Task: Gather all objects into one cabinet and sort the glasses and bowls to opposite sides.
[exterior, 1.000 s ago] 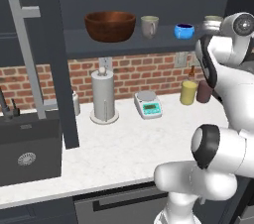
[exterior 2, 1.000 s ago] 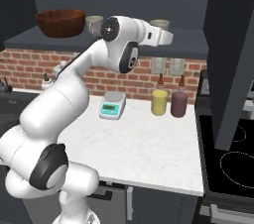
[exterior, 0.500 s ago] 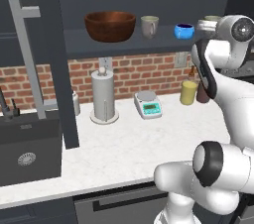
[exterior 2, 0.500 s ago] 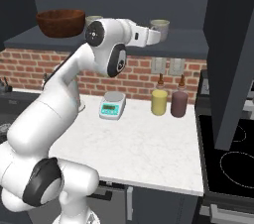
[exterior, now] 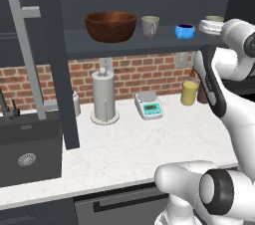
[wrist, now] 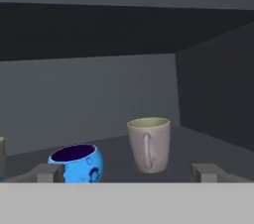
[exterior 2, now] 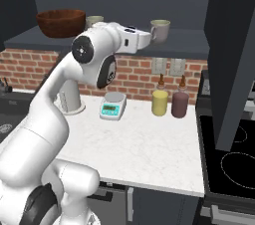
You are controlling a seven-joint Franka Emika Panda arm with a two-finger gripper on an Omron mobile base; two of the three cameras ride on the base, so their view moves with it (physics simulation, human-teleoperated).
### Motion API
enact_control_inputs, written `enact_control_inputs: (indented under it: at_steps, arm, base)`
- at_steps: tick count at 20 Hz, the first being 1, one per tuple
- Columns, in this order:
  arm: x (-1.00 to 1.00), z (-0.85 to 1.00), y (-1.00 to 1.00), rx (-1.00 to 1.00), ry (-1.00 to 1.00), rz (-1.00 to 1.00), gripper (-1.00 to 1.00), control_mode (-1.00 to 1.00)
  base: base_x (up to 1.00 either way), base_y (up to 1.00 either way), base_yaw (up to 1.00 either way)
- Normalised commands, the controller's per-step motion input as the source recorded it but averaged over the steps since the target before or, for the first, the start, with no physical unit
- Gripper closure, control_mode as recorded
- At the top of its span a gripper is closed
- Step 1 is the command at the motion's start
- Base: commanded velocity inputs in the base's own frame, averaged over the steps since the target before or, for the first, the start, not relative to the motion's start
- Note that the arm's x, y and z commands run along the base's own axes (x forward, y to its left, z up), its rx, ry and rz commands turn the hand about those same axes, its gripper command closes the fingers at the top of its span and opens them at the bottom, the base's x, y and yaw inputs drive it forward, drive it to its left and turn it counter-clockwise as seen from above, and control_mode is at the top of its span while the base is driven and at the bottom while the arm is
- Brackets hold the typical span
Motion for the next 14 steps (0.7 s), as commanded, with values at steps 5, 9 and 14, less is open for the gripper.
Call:
enact_control_inputs:
  at_steps: [5, 9, 14]
  arm:
    - [-0.46, 0.30, 0.03, 0.00, -0.07, 0.14, -1.00, -1.00]
    - [-0.18, 0.12, 0.25, 0.00, 0.00, 0.17, -1.00, -1.00]
    - [0.00, 0.00, 0.56, -0.03, 0.09, 0.15, -1.00, -1.00]
  base:
    - [0.00, 0.00, 0.00]
    - [0.00, 0.00, 0.00]
    - [0.00, 0.00, 0.00]
